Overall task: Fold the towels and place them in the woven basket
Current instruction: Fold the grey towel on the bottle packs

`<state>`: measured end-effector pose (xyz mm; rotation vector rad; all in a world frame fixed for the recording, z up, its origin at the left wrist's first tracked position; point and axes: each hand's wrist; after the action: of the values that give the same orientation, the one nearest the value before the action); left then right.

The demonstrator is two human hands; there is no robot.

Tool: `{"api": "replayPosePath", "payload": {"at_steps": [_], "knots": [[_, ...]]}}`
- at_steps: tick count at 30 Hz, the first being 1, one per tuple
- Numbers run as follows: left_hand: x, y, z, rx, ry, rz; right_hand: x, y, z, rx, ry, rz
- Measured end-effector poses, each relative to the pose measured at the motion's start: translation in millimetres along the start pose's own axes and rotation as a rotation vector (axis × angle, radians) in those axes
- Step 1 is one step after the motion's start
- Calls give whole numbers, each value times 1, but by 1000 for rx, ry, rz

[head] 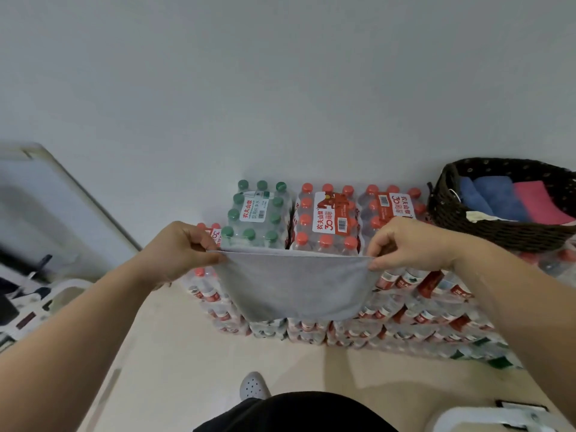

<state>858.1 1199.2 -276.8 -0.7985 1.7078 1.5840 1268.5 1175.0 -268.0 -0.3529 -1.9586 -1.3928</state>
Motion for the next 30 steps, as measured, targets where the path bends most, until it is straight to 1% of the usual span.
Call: {"api": "replayPosePath", "payload": {"at_steps": [4,6,8,10,11,15,18,20,22,24,26,29,30], "knots": [[-3,-1,4,-64,-30,11,2,7,-2,-46,1,98],[-6,-3,7,-81,-38,-17,1,9,-2,-57,8,119],[-10,-3,12,-83,-54,-46,-1,11,-1,-87,12,190],[-14,-2,17,-79,-81,-11,-1,15,-1,-114,-27,281],[-16,-3,20,-83,-87,46,-2,17,1,-126,-56,282],[-27,-5,37,-87,-136,390,0,19,18,-219,-128,29],[-32,-7,52,-140,-154,488,5,16,35,-306,-177,-37],[-31,-9,64,-240,-106,451,3,11,47,-386,-233,42],[-29,-13,75,-342,-18,384,0,5,59,-462,-328,228],[-25,-19,86,-403,64,307,-1,-2,71,-510,-413,343],[-19,-26,100,-410,157,193,-1,-7,85,-555,-459,308],[-8,-39,125,-347,329,-20,-2,-11,111,-580,-474,89],[-4,-44,134,-318,386,-110,-4,-12,120,-577,-492,52]]}}
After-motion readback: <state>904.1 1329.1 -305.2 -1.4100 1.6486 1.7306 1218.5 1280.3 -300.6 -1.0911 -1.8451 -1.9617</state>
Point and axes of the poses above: each hand's wrist, its own z-axis towards the middle knuckle, its own y-axis out of the back of the hand, x = y × z, and after that the axes turned 11 degrees about -x, right-handed
